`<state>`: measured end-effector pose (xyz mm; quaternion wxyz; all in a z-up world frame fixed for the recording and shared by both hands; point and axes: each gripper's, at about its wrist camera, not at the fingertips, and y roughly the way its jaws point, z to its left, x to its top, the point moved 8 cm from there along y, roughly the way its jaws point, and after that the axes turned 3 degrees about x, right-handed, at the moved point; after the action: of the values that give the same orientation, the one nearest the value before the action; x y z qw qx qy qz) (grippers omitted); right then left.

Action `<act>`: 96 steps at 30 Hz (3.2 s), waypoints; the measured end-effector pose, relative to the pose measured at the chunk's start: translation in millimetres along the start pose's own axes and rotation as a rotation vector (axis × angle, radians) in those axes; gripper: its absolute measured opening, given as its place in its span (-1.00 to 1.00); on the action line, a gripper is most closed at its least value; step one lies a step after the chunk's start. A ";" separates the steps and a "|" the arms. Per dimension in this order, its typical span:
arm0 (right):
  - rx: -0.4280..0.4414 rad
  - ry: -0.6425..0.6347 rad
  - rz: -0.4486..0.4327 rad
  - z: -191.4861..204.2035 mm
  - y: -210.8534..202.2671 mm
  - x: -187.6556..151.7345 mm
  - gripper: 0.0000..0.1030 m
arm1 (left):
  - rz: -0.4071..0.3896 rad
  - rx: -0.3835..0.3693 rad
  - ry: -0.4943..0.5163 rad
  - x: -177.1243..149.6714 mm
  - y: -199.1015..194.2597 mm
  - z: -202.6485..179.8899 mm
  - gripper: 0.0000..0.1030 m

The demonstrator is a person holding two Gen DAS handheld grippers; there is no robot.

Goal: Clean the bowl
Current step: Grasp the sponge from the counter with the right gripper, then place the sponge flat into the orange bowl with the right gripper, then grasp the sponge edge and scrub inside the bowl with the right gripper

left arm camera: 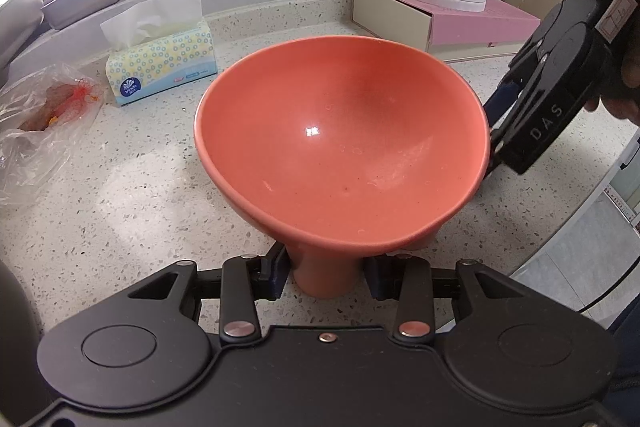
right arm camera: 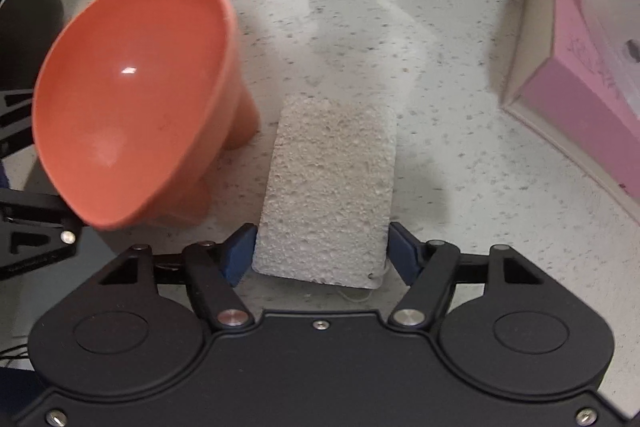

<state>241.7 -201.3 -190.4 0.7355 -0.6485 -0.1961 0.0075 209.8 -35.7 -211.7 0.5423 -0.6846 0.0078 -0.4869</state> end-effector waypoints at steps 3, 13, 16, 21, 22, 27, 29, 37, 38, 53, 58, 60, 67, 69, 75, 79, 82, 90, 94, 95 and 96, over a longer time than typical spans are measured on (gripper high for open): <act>-0.004 -0.083 -0.022 1.7 -17.6 -1.7 0.43 | 0.001 0.000 0.006 0.3 -0.3 -0.2 -0.26; -0.041 -0.677 0.008 51.3 -98.0 10.9 0.43 | -0.006 0.009 0.022 1.0 0.3 -2.2 -0.26; 0.007 -0.805 0.080 84.1 -93.6 14.3 0.44 | -0.007 0.014 0.025 1.2 0.5 -3.0 -0.26; 0.048 -0.861 0.233 109.1 -62.9 28.8 0.44 | -0.010 0.011 0.023 0.9 0.7 -2.3 -0.26; 0.058 -0.857 0.256 111.0 -57.7 30.8 0.44 | -0.011 0.011 0.024 0.9 0.7 -2.3 -0.26; 0.089 -0.833 0.309 119.0 -43.2 39.2 0.46 | -0.013 0.014 0.025 1.0 1.2 -2.3 -0.26; 0.088 -0.828 0.291 119.6 -41.7 40.5 0.54 | -0.014 0.016 0.022 0.8 1.4 -2.3 -0.26; 0.129 -0.805 0.173 117.5 -49.4 46.6 0.63 | -0.015 0.012 0.022 1.0 1.5 -2.0 -0.26; 0.131 -0.801 0.152 114.4 -52.7 47.3 0.63 | -0.014 0.012 0.024 1.1 1.5 -2.0 -0.26; 0.402 0.212 -0.032 23.2 -51.7 25.6 0.64 | -0.004 0.025 0.026 1.4 2.2 -2.8 -0.26; 0.474 0.355 -0.050 27.4 -44.0 13.8 0.07 | 0.004 0.023 0.032 1.3 1.7 -3.1 -0.26; 0.471 0.369 -0.060 30.1 -44.7 12.0 0.06 | 0.006 0.021 0.036 1.4 1.6 -2.8 -0.26; 0.437 0.346 -0.067 29.8 -52.4 12.9 -0.07 | 0.010 0.019 0.043 1.2 1.7 -2.3 -0.25; 0.449 0.351 -0.078 30.4 -55.7 13.9 -0.08 | 0.010 0.019 0.047 1.4 1.6 -2.4 -0.25; 0.506 0.343 -0.078 39.8 -56.2 22.1 -0.08 | 0.007 0.017 0.058 -0.6 0.7 -4.0 -0.25; 0.494 0.430 -0.072 35.8 -43.5 25.8 -0.05 | 0.010 0.023 0.051 0.1 0.2 -8.2 -0.25; 0.518 0.557 -0.061 26.5 -30.8 22.1 -0.05 | 0.010 0.024 0.051 -0.1 -0.4 -9.7 -0.26; 0.486 0.643 -0.101 30.2 -26.1 24.1 0.27 | 0.011 0.024 0.058 0.0 -1.0 -11.2 -0.25; 0.482 0.650 -0.102 35.1 -25.4 28.3 0.41 | 0.012 0.022 0.060 -0.5 -1.7 -11.1 -0.25; 0.491 0.642 -0.109 35.9 -27.1 28.2 0.41 | 0.012 0.022 0.058 -0.8 -2.1 -10.9 -0.25; 0.500 0.626 -0.122 36.5 -30.1 28.3 0.41 | 0.012 0.022 0.056 -1.1 -2.4 -10.7 -0.25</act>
<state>249.6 -163.9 -150.7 0.8939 -0.4076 0.0071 -0.1865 200.7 -42.0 -211.2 0.5522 -0.6647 0.0218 -0.5028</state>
